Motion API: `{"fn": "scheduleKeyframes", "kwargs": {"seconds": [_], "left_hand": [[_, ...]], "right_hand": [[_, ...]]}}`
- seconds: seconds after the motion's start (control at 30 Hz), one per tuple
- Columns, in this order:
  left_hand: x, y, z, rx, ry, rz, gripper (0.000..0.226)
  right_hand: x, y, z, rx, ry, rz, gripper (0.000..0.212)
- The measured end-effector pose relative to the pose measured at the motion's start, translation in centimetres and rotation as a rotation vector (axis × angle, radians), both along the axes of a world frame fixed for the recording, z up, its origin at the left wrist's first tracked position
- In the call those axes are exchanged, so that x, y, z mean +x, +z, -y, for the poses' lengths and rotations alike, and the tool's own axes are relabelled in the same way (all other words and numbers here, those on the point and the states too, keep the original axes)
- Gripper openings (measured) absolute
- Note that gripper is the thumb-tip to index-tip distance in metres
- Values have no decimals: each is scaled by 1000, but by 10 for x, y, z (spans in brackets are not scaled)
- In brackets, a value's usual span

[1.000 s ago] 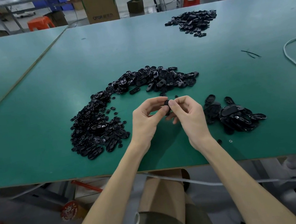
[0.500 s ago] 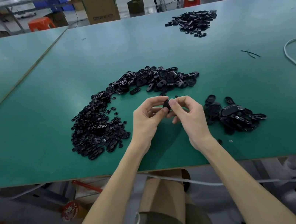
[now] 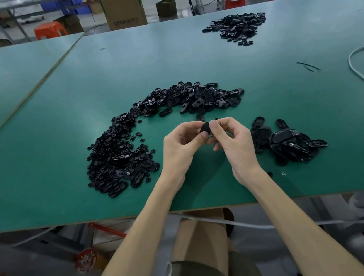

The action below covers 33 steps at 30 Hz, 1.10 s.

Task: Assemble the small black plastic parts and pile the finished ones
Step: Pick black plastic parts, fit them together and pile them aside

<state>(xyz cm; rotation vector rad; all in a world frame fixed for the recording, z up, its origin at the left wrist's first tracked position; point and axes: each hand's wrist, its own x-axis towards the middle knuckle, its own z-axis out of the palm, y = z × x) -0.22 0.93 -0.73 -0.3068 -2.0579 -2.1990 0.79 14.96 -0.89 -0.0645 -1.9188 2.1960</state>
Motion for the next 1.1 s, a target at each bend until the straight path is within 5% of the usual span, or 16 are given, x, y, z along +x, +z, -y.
{"fn": "scheduleKeyframes", "kwargs": {"seconds": [1.1], "left_hand": [[1, 1, -1, -11, 15, 57, 15]], "right_hand": [[0, -1, -2, -23, 32, -25, 5]]}}
